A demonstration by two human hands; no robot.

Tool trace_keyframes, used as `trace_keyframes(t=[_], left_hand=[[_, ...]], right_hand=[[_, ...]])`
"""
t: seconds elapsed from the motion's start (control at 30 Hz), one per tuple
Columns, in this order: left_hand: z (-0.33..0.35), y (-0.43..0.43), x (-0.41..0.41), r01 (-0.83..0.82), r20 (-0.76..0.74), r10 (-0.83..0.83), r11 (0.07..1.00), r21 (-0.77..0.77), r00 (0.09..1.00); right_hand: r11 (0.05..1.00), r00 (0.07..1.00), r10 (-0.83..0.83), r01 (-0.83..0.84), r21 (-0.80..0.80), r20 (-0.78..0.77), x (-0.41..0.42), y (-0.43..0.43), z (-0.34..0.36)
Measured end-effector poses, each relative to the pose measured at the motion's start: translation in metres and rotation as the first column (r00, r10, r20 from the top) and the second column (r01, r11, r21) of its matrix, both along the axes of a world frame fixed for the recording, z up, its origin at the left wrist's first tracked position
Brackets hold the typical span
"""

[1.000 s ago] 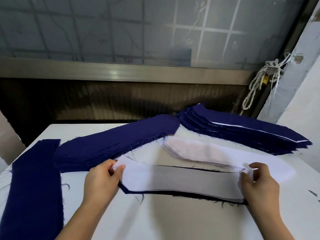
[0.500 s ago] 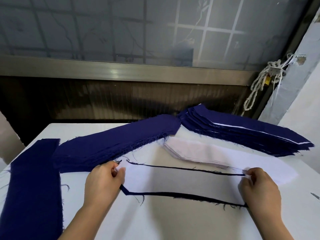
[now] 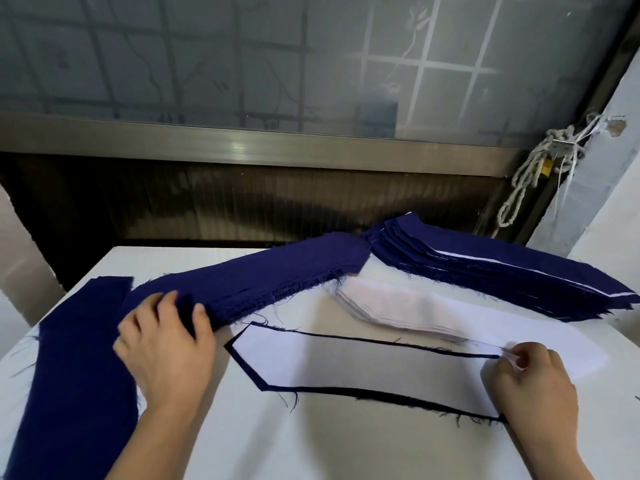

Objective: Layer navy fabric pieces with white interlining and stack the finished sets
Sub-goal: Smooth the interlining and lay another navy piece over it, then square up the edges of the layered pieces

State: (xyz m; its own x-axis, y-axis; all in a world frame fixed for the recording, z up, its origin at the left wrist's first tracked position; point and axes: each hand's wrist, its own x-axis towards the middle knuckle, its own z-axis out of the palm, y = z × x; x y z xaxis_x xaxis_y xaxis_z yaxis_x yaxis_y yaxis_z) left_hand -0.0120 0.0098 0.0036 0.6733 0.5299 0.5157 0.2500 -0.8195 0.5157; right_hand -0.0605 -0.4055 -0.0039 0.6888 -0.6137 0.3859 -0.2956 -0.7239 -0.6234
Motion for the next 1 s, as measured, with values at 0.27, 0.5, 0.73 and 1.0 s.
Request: trace_keyframes(t=[0.27, 0.5, 0.73, 1.0], left_hand=[[-0.003, 0.018, 0.005, -0.056, -0.019, 0.054, 0.991, -0.12, 0.998], [0.0, 0.021, 0.006, -0.068, 0.023, 0.073, 0.982, -0.174, 0.997], [-0.005, 0.01, 0.008, 0.181, 0.132, -0.179, 0.983, -0.003, 0.975], [-0.006, 0.006, 0.009, 0.226, 0.092, -0.221, 0.973, -0.044, 0.971]], right_hand=[[1.0, 1.0, 0.017, -0.017, 0.0, -0.024, 0.001, -0.001, -0.002], [0.999, 0.999, 0.034, -0.034, -0.01, -0.032, 0.001, -0.001, -0.001], [0.999, 0.999, 0.034, -0.035, -0.016, -0.042, 0.001, 0.0, 0.0], [0.999, 0.998, 0.039, -0.039, -0.019, -0.039, 0.001, 0.002, 0.003]])
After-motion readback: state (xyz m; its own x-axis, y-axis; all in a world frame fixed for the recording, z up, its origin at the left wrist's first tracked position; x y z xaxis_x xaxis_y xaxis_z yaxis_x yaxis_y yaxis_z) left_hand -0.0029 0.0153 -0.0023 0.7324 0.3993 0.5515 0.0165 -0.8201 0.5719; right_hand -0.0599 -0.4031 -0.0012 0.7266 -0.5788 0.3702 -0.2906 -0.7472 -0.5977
